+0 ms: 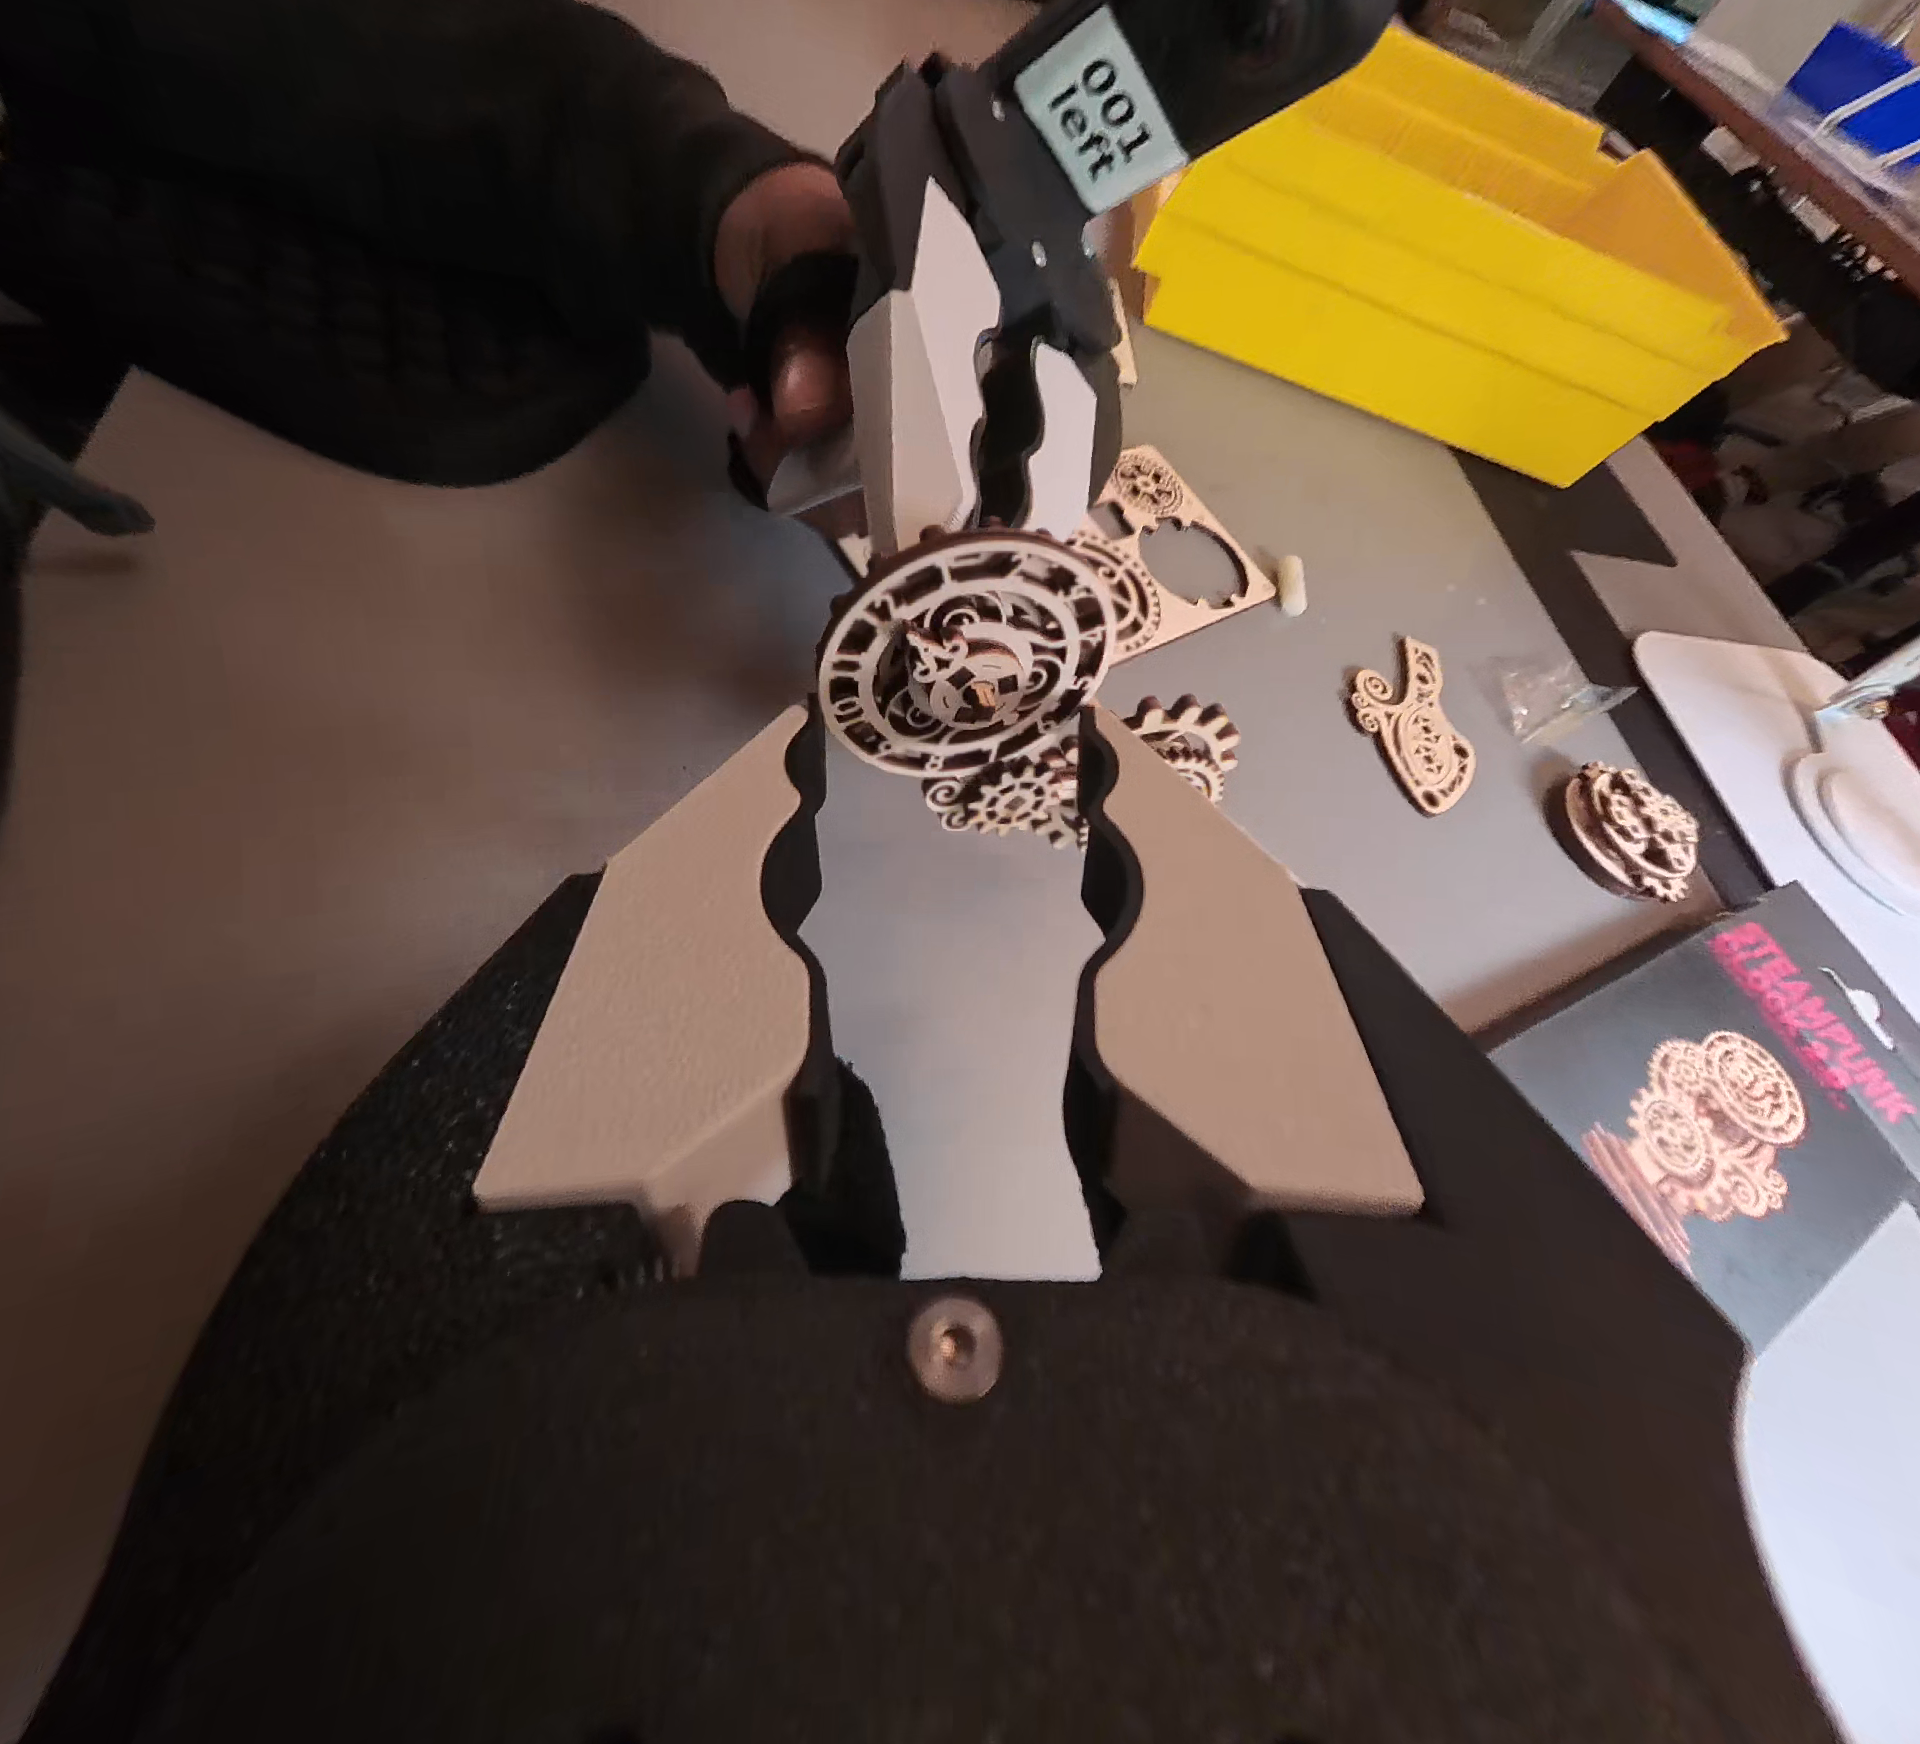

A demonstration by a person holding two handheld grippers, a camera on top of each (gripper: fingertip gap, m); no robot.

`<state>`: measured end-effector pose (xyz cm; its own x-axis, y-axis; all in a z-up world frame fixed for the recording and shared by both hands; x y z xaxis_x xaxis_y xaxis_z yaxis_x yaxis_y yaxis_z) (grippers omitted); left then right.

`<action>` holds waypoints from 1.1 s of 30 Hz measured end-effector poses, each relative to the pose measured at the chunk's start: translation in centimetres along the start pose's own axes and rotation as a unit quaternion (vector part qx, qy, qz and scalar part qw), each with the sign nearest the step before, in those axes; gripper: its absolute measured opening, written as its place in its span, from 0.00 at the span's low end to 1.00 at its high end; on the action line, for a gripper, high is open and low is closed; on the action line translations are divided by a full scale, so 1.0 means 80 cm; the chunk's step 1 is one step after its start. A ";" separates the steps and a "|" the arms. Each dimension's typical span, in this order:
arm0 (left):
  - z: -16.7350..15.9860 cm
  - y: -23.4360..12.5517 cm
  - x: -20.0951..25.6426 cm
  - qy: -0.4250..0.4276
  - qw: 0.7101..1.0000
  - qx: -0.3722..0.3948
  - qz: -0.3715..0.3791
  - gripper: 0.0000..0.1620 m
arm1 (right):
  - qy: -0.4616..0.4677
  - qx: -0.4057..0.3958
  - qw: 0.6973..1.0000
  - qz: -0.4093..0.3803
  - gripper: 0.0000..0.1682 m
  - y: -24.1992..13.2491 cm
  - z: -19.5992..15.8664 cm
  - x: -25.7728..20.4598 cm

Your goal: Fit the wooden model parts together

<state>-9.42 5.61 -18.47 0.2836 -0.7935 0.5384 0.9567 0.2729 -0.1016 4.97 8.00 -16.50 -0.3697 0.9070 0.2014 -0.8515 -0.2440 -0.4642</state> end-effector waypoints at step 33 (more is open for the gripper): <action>-0.005 0.012 0.015 -0.043 0.995 0.007 -0.089 0.03 | 0.114 -0.130 0.985 -0.009 0.24 -0.115 -0.051 0.031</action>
<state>-8.14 4.66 -18.25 0.1021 -0.7813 0.6157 0.9900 0.1404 0.0140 13.41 13.90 -15.22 -0.2362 0.9713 0.0271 -0.7218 -0.1567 -0.6741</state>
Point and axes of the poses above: each gripper's, where its closed fingertips meet, y out along the fingers, z out of its top, x = y × z across the jaws, the point moved 8 cm from there along -y, back along the fingers, and after that the axes turned 10 degrees about z, right-handed, at the moved point
